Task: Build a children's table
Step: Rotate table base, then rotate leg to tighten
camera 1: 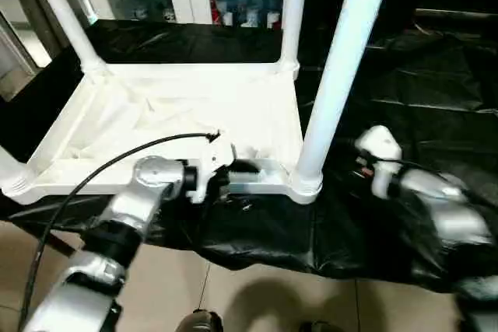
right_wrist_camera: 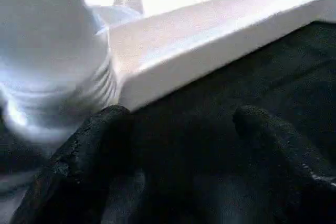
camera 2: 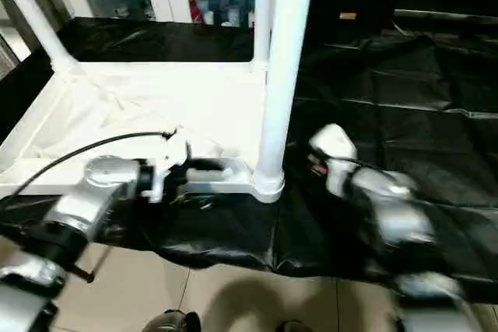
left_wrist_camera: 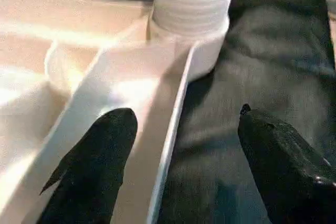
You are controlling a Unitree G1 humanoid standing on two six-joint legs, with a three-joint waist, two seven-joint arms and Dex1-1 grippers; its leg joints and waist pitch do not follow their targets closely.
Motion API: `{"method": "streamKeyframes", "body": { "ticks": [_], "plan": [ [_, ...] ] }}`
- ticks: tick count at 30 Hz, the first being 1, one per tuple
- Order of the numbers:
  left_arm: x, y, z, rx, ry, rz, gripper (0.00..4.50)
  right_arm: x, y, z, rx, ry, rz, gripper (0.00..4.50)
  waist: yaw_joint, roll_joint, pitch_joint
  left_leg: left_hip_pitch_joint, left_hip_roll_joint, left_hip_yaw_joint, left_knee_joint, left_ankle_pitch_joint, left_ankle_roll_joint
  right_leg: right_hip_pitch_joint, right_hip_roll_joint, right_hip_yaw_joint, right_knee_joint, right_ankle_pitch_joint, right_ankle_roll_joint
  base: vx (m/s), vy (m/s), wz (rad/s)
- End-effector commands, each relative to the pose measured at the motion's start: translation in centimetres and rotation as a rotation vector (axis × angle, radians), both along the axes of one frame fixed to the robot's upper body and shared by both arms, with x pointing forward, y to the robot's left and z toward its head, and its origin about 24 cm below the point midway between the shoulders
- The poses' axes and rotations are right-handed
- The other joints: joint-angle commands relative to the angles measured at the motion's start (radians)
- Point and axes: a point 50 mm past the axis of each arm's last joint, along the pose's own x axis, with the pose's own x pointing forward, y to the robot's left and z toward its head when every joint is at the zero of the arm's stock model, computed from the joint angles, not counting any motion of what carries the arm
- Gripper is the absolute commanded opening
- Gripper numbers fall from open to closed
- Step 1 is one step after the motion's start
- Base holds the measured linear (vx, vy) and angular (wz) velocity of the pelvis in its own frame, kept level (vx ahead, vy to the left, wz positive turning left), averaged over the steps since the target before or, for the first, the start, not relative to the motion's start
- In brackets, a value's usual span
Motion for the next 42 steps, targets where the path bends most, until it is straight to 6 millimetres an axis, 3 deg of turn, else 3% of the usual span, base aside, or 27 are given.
{"method": "streamKeyframes", "body": {
  "ticks": [1, 9, 12, 18, 19, 20, 33, 42],
  "plan": [
    [0.4, -0.3, 0.5, 0.008, -0.014, -0.027, 3.17, -0.6, 0.2, 0.4, 0.003, 0.028, 0.065, 3.70, 0.004, -0.011, -0.103, 0.019, 0.020, -0.012, -0.061, -0.224, 0.070, 0.058, -0.041, 0.026, -0.077, -0.192, -0.263, 0.000, 0.000, 0.00],
    [1.5, -0.6, 0.7, 0.035, -0.011, -0.048, 2.49, -2.9, -0.7, 1.0, -0.023, 0.158, 0.203, 3.70, 0.020, -0.015, -0.110, 0.016, 0.017, -0.013, -0.055, -0.196, 0.088, 0.062, -0.041, 0.026, -0.080, -0.193, -0.250, 0.000, 0.000, 0.00],
    [1.7, -0.5, 0.8, 0.045, -0.012, -0.052, 2.26, -3.2, -0.6, 1.1, -0.023, 0.175, 0.212, 3.70, 0.020, -0.014, -0.112, 0.014, 0.018, -0.014, -0.054, -0.191, 0.087, 0.061, -0.043, 0.024, -0.079, -0.194, -0.253, 0.000, 0.000, 0.00],
    [2.1, -0.4, 0.8, 0.090, -0.020, -0.074, 1.82, -4.0, -0.5, 1.4, -0.014, 0.206, 0.235, 3.70, 0.029, -0.010, -0.116, 0.016, 0.017, -0.015, -0.054, -0.199, 0.079, 0.059, -0.044, 0.023, -0.086, -0.253, -0.226, 0.000, 0.000, 0.00],
    [2.1, -0.4, 0.7, 0.095, -0.020, -0.080, 1.82, -4.0, -0.4, 1.5, -0.014, 0.208, 0.236, 3.70, 0.032, 0.002, -0.121, 0.019, 0.018, -0.016, -0.052, -0.201, 0.075, 0.058, -0.045, 0.024, -0.085, -0.253, -0.226, 0.000, 0.000, 0.00],
    [2.1, -0.4, 0.7, 0.104, -0.020, -0.086, 1.59, -4.1, -0.4, 1.4, -0.015, 0.209, 0.237, 3.70, 0.029, -0.004, -0.119, 0.016, 0.019, -0.017, -0.054, -0.204, 0.073, 0.059, -0.042, 0.023, -0.085, -0.243, -0.228, 0.000, 0.000, 0.00],
    [2.2, -0.9, 0.1, 0.159, -0.031, -0.113, 0.35, -4.4, -0.2, 1.4, -0.024, 0.223, 0.245, 3.70, 0.032, -0.006, -0.122, 0.016, 0.017, -0.017, -0.052, -0.192, 0.078, 0.059, -0.044, 0.021, -0.085, -0.223, -0.228, 0.000, 0.000, 0.00],
    [2.2, -1.1, -0.4, 0.192, 0.007, -0.128, 0.03, -4.4, 0.1, 1.3, -0.029, 0.221, 0.253, 3.70, 0.030, -0.008, -0.121, 0.011, 0.016, -0.018, -0.051, -0.180, 0.086, 0.063, -0.044, 0.020, -0.080, -0.191, -0.239, 0.000, 0.000, 0.00]
  ]
}}
